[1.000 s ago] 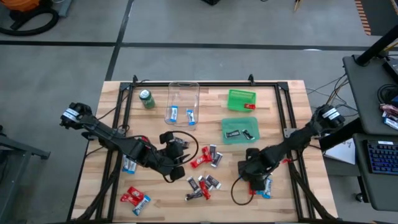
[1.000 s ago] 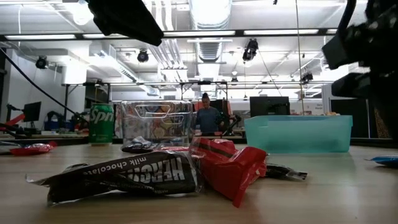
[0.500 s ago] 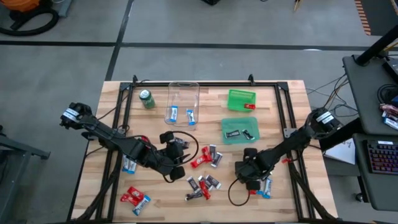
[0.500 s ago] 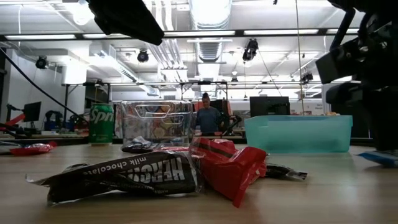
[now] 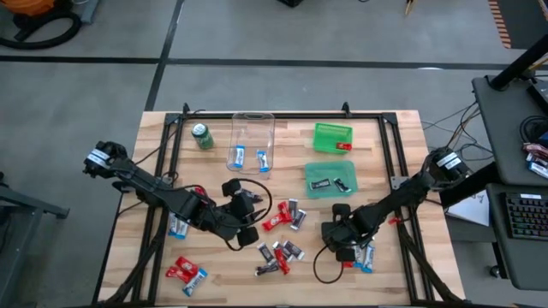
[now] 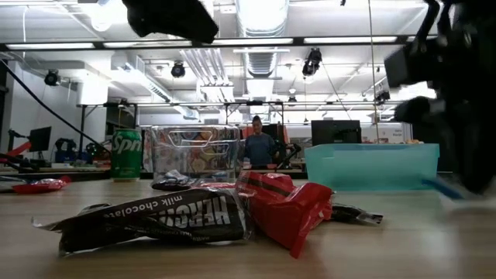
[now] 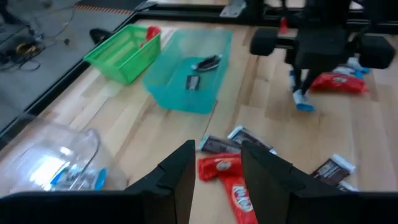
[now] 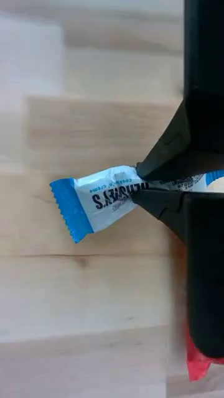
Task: Sort candy
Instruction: Put the white candy into the transparent bin
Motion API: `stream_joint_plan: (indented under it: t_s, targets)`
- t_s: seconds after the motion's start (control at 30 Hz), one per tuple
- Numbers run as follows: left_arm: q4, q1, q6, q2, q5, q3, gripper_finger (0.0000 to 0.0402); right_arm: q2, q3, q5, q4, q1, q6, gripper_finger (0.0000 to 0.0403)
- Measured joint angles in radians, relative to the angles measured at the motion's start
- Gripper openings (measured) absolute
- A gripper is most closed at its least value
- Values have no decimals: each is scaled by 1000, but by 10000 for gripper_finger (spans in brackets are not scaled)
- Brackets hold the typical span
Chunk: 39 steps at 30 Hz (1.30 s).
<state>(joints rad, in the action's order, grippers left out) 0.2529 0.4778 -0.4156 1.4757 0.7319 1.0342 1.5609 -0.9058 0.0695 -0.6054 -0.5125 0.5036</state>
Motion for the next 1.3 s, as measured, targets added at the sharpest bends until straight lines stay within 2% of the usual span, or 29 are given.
stream_joint_plan:
  t_s: [0.2,0.4,0.57,0.77,1.3]
  targets:
    - [-175,2,116,36,-90,-28,113,-99,12,126,129,0,-85,12]
    - [-340,1,199,114,-89,-31,113,-189,51,416,420,0,-214,12]
    - [-460,-1,249,172,-86,-31,113,-220,58,571,656,0,-336,12]
    - [-616,-16,252,209,-85,-31,113,-219,58,588,861,2,-425,12]
    - [-883,-59,256,270,-64,-32,113,-217,58,622,869,11,-400,12]
